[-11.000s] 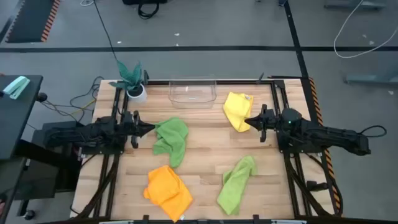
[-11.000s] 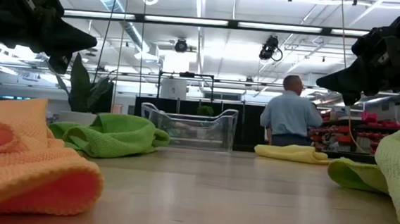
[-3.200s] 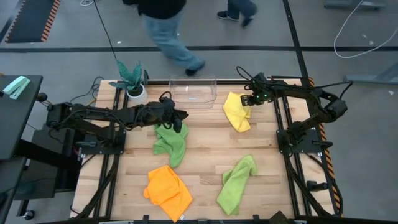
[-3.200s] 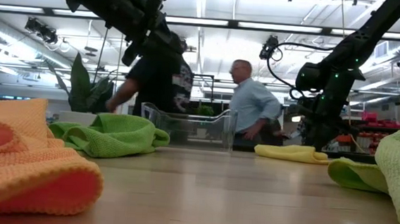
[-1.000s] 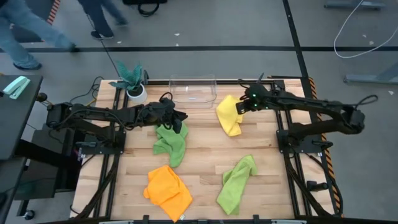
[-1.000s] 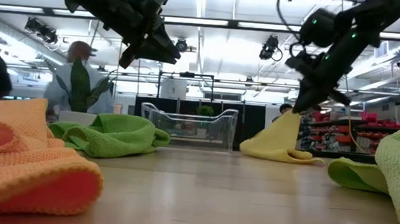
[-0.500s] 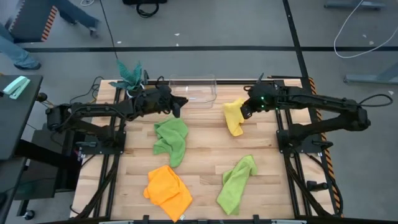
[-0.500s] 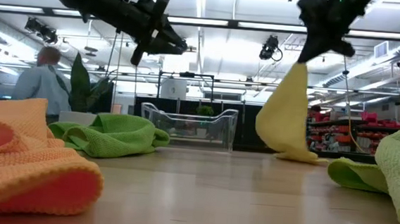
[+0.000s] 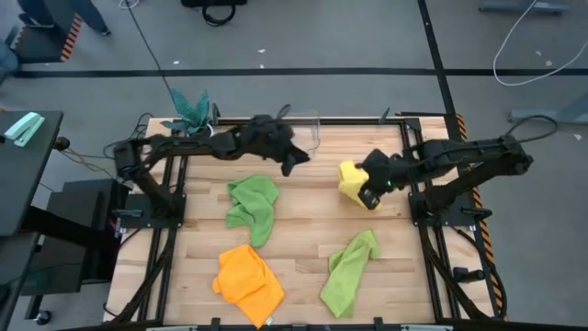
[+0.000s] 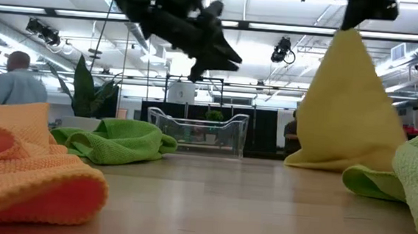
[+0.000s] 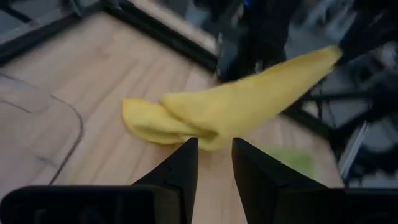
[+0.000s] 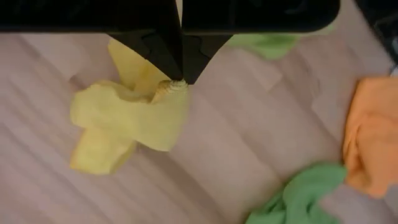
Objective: Fold microfiber towels
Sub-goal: Fold the yellow towel
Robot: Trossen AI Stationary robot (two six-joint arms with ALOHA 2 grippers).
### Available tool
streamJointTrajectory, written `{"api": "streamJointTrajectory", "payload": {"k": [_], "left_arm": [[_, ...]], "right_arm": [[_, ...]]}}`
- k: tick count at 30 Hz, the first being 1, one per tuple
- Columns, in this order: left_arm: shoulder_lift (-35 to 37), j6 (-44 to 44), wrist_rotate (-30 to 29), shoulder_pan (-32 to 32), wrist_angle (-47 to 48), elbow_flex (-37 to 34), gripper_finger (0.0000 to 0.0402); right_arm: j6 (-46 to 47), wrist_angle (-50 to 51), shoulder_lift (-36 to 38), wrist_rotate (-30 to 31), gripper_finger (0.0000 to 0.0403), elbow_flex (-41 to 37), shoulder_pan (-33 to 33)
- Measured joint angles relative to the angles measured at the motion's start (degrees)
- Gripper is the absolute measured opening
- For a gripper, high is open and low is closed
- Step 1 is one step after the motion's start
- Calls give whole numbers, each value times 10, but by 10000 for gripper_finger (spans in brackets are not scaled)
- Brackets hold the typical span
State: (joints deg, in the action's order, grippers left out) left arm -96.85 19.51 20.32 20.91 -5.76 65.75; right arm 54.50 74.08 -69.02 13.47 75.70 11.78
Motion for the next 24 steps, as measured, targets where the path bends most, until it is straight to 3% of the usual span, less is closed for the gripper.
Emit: {"api": "streamJointTrajectory", "payload": {"k": [6, 12, 24], "left_arm": [[-82, -69, 56, 6, 116, 119, 108], [-163, -82, 120, 7, 160, 197, 108], [-304, -57, 134, -25, 177, 340, 108]], "right_arm": [[126, 91, -20, -3, 0, 35, 97], [247, 117, -24, -28, 0, 41, 173], [339, 145, -46, -59, 0, 41, 215]]}}
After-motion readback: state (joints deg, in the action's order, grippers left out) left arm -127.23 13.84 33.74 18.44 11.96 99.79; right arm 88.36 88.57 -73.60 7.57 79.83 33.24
